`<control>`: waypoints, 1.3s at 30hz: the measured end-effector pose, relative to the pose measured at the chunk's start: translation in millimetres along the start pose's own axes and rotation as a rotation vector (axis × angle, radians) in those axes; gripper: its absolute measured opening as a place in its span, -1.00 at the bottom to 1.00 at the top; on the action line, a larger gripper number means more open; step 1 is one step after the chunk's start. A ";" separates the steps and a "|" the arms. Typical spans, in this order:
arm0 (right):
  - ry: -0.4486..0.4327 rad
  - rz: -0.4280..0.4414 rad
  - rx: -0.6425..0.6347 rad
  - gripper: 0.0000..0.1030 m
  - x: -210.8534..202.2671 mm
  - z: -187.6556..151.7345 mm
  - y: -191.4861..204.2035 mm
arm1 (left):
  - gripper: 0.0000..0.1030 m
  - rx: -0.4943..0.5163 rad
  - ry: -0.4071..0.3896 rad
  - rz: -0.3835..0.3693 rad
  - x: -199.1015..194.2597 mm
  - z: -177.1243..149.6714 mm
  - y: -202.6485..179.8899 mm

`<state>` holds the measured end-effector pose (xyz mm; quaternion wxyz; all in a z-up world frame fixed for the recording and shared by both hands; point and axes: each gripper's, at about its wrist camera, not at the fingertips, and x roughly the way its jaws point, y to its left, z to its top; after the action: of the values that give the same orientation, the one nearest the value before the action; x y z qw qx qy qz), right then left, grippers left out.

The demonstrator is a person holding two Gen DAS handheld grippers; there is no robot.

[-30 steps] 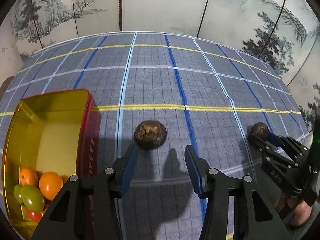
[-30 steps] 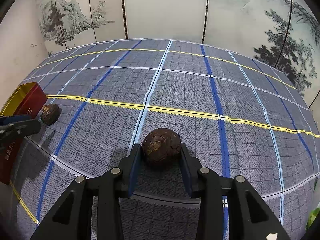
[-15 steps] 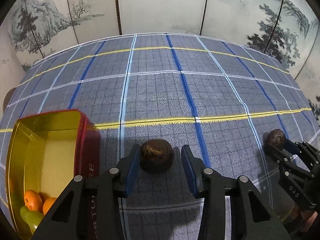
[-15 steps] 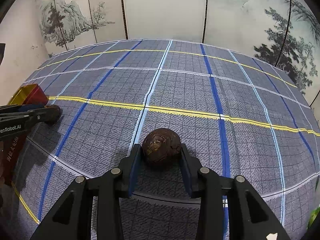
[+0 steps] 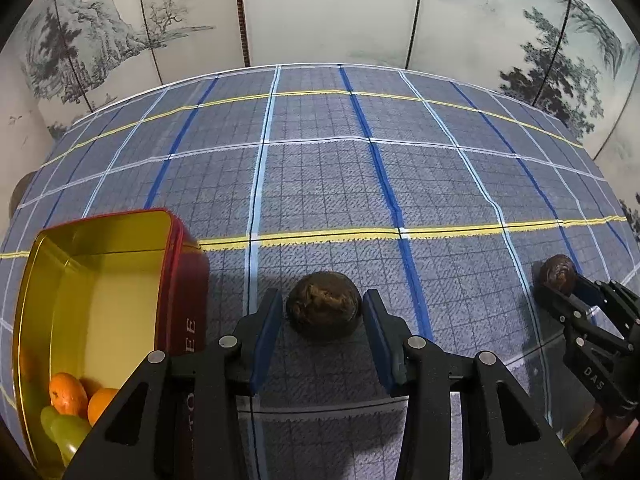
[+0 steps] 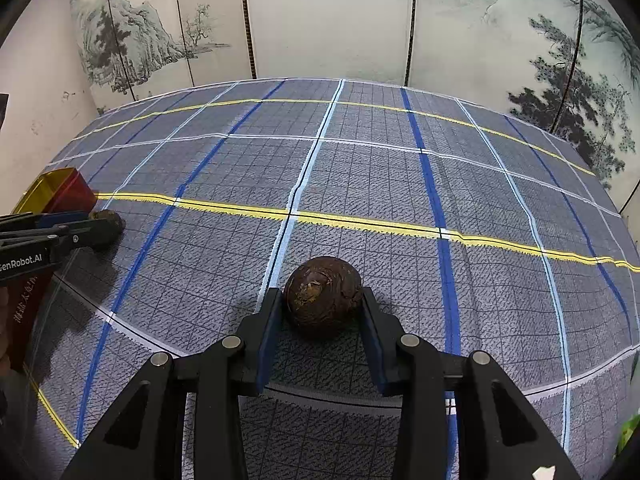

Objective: Organize fruits
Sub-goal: 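Carry the brown passion fruit over the tin tray with the left gripper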

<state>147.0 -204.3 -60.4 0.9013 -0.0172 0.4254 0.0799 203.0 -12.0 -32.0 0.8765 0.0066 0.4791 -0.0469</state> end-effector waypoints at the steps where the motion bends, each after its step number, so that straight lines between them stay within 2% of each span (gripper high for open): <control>1: 0.000 0.001 0.000 -0.30 0.0 0.0 0.0 | -0.16 -0.007 0.002 -0.001 0.9 1.1 1.1; 10: 0.000 0.001 0.001 -0.29 -0.1 -0.1 0.1 | -0.17 -0.019 0.039 -0.013 15.9 1.7 4.7; 19: 0.000 0.002 0.001 -0.30 0.4 -0.3 1.0 | -0.20 -0.007 0.032 -0.006 11.9 -4.4 2.4; 30: 0.001 -0.008 -0.008 -0.30 0.1 -0.3 1.6 | -0.20 -0.005 0.043 -0.011 -0.9 -21.7 -1.0; 39: 0.002 -0.010 -0.009 -0.30 0.1 -0.3 1.2 | -0.20 0.007 0.008 -0.015 -25.8 -32.0 -4.6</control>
<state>146.7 -203.2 -60.6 0.9012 -0.0236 0.4258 0.0772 161.9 -12.8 -27.5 0.8742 0.0065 0.4823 -0.0551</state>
